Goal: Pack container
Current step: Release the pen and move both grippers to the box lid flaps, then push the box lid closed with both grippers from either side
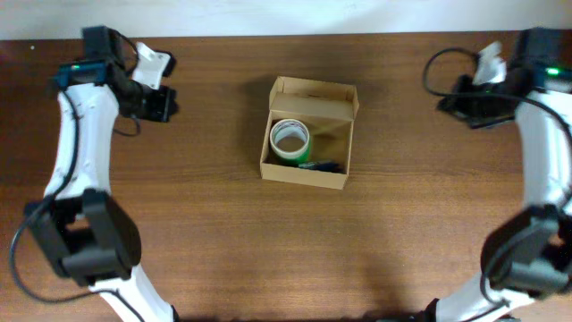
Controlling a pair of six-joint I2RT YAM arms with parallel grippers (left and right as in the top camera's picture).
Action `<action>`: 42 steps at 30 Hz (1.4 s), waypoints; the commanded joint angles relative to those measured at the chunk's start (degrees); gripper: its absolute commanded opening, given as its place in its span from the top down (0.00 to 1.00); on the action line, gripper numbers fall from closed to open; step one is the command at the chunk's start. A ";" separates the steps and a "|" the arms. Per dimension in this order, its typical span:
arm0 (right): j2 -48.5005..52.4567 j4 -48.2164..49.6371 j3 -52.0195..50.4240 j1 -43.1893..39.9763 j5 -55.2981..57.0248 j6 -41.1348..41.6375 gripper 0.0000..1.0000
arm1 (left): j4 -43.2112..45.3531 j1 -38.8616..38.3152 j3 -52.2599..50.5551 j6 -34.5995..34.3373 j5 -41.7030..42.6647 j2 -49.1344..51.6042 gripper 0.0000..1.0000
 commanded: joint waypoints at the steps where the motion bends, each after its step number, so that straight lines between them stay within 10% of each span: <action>1: 5.27 0.37 -1.07 1.97 -5.68 0.33 0.96 | 1.31 -1.05 -0.48 -3.02 14.58 3.96 0.98; 14: 22.38 12.24 -1.07 11.15 -27.36 -0.68 0.96 | 9.94 -3.87 -0.48 -14.84 14.58 9.70 0.98; 42: 22.56 19.93 -0.59 14.21 -29.07 0.66 0.96 | 30.67 -11.56 -0.48 -38.47 19.54 22.29 0.97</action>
